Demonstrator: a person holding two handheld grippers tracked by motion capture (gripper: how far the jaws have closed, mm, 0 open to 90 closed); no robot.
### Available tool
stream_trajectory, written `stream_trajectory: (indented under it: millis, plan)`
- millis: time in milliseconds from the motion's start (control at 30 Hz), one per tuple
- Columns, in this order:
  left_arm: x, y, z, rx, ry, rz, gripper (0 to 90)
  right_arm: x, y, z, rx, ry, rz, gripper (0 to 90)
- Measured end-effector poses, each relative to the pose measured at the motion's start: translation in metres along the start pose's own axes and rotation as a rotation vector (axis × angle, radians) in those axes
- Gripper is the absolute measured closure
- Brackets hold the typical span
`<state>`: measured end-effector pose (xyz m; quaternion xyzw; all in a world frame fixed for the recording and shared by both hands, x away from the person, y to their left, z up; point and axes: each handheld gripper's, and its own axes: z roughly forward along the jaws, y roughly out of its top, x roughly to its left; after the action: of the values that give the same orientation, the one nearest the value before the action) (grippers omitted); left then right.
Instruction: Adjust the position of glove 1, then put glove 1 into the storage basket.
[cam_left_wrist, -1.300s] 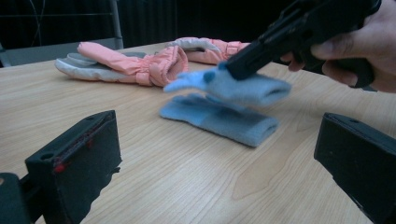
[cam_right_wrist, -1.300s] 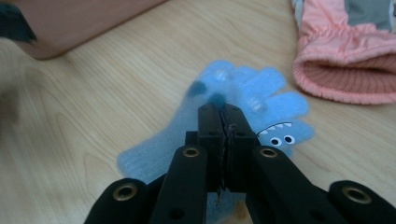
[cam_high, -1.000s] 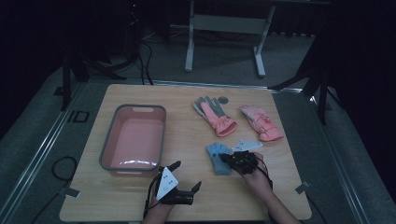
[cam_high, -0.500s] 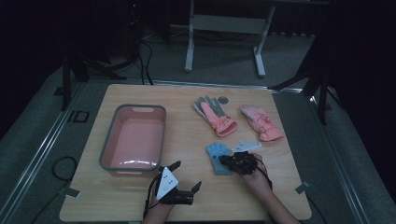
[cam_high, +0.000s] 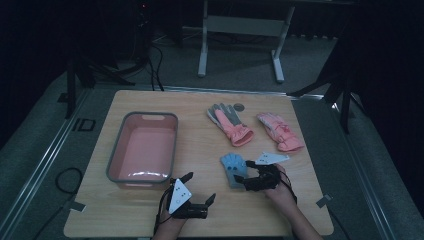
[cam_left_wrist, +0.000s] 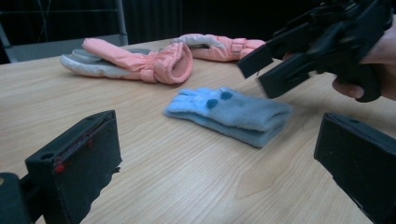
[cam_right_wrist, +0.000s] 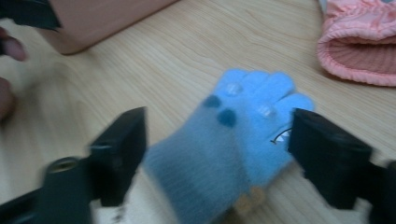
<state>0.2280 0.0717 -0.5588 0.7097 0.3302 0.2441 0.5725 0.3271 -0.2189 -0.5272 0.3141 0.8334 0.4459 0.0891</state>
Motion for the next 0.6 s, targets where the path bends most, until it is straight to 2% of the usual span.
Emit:
stream_trajectory:
  millis: [33, 100, 200, 267, 300, 367, 400, 500, 567, 600]
  plan:
    - [0.001, 0.0, 0.0, 0.004, 0.001, -0.008, 0.7, -0.001, -0.001, -0.001, -0.006, 0.006, 0.003, 13.6]
    - [0.002, 0.001, 0.001, 0.014, -0.002, -0.021, 0.7, -0.003, -0.002, -0.004, 0.004, -0.005, -0.006, 13.7]
    - [0.004, 0.001, 0.003, 0.042, -0.027, -0.038, 0.7, -0.008, -0.004, -0.009, -0.007, -0.02, 0.016, 17.3]
    - [0.003, 0.003, 0.004, 0.063, -0.047, -0.022, 2.7, -0.011, -0.005, -0.013, -0.03, -0.029, 0.007, 17.0]
    - [0.001, 0.004, 0.004, 0.068, -0.042, -0.009, 4.7, -0.012, -0.006, -0.016, -0.038, -0.041, 0.003, 16.5]
    - [0.0, 0.008, 0.006, 0.074, -0.085, -0.026, 4.6, -0.013, -0.006, -0.021, -0.062, -0.051, -0.02, 14.4]
    - [-0.001, 0.011, 0.007, 0.075, -0.084, -0.027, 4.6, -0.013, -0.005, -0.025, -0.069, -0.054, -0.025, 14.4]
    - [-0.001, 0.019, 0.013, 0.101, -0.109, -0.005, 5.0, -0.014, -0.002, -0.034, -0.079, -0.047, -0.001, 14.0]
    - [-0.001, 0.023, 0.018, 0.132, -0.125, 0.019, 10.8, -0.017, 0.001, -0.038, -0.063, -0.058, 0.029, 12.4]
    - [-0.002, 0.025, 0.022, 0.149, -0.152, 0.039, 13.3, -0.018, 0.003, -0.039, -0.072, -0.065, 0.039, 10.8]
